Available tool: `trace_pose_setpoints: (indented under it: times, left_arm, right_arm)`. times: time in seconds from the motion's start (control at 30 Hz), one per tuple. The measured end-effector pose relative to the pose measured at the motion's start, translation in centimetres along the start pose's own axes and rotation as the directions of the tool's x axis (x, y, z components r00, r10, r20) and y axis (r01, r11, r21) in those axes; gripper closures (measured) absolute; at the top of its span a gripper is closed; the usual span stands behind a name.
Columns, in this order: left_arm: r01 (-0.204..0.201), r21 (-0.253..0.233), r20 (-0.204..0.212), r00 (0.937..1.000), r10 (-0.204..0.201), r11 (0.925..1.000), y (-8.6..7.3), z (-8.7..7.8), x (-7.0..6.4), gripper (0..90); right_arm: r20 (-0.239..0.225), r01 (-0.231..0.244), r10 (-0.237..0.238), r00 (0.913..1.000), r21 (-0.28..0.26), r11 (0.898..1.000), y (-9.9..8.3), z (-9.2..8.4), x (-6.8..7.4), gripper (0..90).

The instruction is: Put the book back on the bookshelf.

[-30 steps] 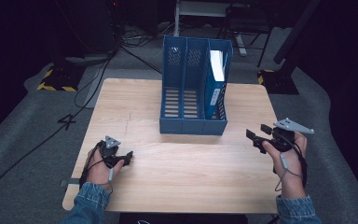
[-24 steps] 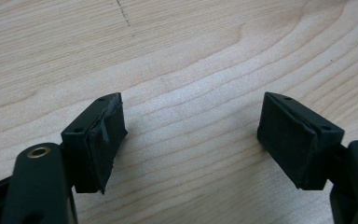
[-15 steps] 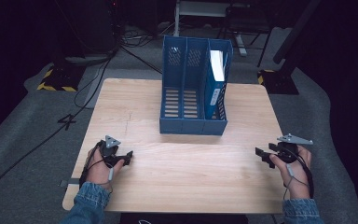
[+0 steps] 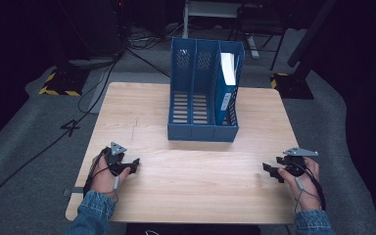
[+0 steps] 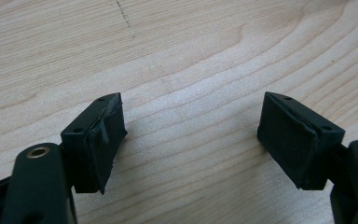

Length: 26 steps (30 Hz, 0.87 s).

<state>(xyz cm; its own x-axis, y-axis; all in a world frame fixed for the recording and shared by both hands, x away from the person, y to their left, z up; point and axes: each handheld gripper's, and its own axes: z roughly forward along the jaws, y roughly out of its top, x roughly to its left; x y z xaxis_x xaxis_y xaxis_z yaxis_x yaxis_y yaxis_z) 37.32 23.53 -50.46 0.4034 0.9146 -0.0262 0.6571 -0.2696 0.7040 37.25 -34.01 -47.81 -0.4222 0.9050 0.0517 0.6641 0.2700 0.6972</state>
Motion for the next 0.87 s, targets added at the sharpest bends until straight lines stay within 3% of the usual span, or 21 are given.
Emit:
trace_pose_setpoints:
  times: [0.13,0.23,0.37,0.47,0.87]
  left_arm:
    - [0.000,0.000,0.000,1.0000,0.000,1.0000,0.0,0.0,0.0,23.2]
    - [-0.005,0.002,0.001,1.0000,0.005,1.0000,0.0,0.0,0.0,23.2]
    - [-0.006,0.001,0.003,1.0000,0.006,1.0000,0.0,0.0,0.0,23.2]
    - [-0.005,0.003,0.003,1.0000,0.005,1.0000,0.0,0.0,0.0,23.1]
    - [-0.009,0.002,0.004,1.0000,0.009,1.0000,0.1,0.1,0.0,23.0]
  right_arm:
    - [0.002,0.026,-0.026,0.9997,0.023,0.999,-0.4,0.6,0.3,29.9]
    - [-0.030,0.053,-0.051,0.9983,0.060,0.997,-0.6,1.2,0.6,25.3]
    - [-0.028,0.120,-0.119,0.9925,0.030,0.992,-1.1,1.9,1.1,12.5]
    - [-0.011,0.097,-0.098,0.9951,-0.035,0.995,-1.4,2.6,1.4,6.0]
    - [0.022,0.068,-0.068,0.9975,-0.017,0.998,-1.3,2.8,1.4,0.0]
